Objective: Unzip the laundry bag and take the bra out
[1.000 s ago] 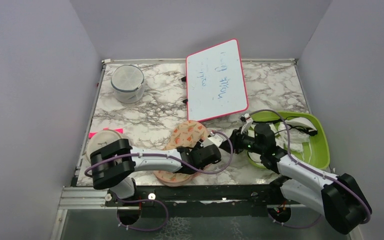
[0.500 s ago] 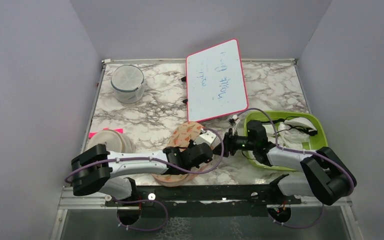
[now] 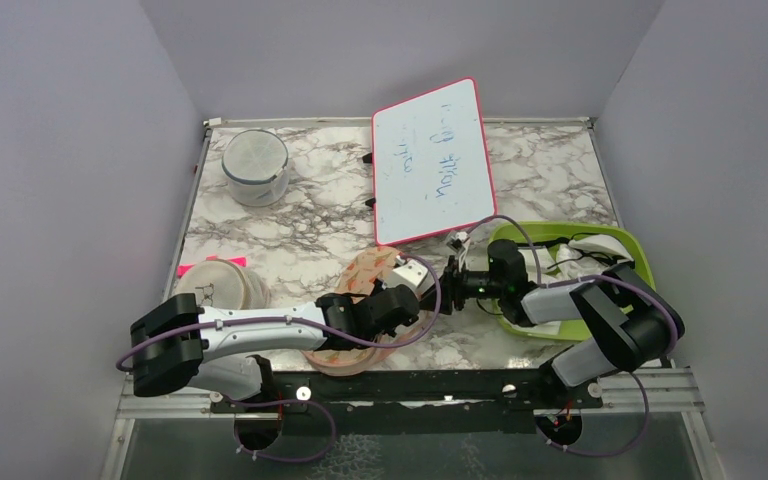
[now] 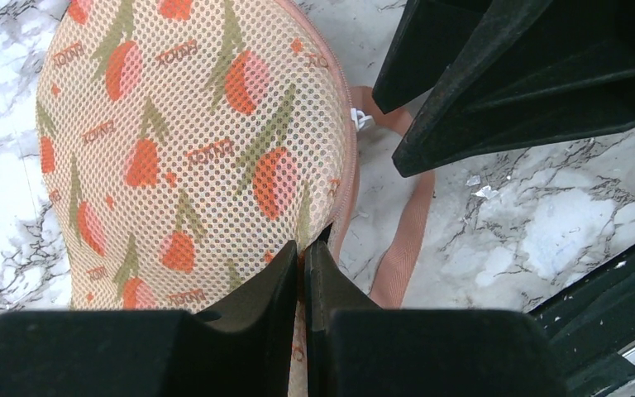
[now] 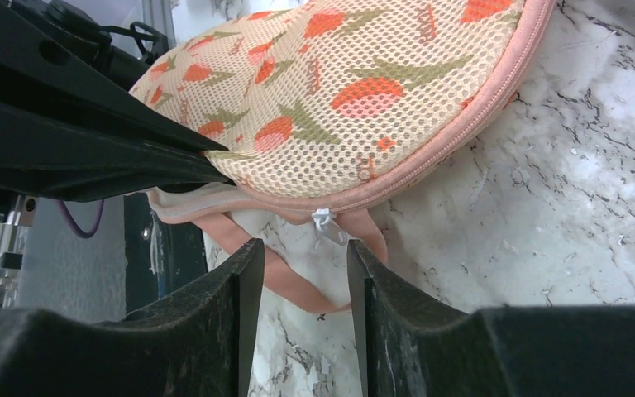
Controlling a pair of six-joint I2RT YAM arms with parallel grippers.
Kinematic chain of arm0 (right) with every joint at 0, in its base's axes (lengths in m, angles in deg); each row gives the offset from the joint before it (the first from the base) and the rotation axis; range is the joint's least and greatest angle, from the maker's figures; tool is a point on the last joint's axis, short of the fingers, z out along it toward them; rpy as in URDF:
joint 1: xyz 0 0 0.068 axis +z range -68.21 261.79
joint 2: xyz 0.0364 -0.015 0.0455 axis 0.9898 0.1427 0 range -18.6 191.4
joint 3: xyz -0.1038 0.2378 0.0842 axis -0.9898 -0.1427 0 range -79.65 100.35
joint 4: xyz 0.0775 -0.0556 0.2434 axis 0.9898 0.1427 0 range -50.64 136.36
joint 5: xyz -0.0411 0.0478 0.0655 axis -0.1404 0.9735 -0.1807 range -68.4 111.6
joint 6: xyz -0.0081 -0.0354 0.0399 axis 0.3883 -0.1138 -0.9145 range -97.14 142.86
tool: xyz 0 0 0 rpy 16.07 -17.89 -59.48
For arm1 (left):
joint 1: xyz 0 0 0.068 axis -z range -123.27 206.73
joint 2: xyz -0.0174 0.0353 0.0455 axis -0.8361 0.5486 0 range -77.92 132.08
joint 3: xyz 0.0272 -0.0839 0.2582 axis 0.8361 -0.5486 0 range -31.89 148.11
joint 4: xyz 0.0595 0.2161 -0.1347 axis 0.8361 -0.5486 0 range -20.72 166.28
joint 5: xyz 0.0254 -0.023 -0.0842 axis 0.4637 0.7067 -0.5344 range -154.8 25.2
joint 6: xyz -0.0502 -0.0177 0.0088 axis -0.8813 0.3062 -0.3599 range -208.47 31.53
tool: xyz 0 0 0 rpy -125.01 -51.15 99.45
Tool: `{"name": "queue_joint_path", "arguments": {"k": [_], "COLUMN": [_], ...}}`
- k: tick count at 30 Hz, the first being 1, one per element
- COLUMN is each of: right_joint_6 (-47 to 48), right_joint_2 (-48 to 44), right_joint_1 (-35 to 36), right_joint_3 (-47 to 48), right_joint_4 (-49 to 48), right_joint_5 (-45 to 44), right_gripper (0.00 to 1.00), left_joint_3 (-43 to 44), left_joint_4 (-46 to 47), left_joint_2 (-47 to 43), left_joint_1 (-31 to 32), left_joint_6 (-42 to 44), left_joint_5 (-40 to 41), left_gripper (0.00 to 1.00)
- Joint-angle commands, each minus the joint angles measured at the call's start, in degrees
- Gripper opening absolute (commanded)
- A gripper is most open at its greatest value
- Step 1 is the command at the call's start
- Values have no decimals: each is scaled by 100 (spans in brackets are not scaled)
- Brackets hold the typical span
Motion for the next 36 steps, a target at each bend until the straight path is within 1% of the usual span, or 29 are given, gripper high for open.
{"name": "queue_joint_path", "arguments": {"k": [1,5,15,19,26,30,33,36], "right_joint_6": [112,-17,-184,-246,-312,-356,-429,-506], "right_joint_2": [363,702,1247,1400,1467,1574,1660,1684], "right_joint_1": [-16,-17,-16,-16,-16,-16,-16,-17], "right_joint_3": [179,270,312,320,309,330,333,332], "right_joint_4": [-630,-958,-1529,-1726,-1999,-2072,-2205,-2314], "right_joint_5": [299,538,729,744,786,779,802,743], "right_gripper": [40,31,26,19,16,18,18,11], "left_joint_3": [16,38,61,83,33,8,6,-2], "left_joint_4": [-64,-51,-53,-47,-39,-32,-32,-26], "left_joint_2": [-96,-69,-72,-91,-92,-115,-112,-97], "left_joint_1": [11,12,12,13,12,15,12,11], "left_joint_6": [1,8,28,51,42,36,41,49], "left_joint_5": [-130,-108,-133,-164,-212,-213,-229,-252], "left_gripper": [0,0,0,0,0,0,0,0]}}
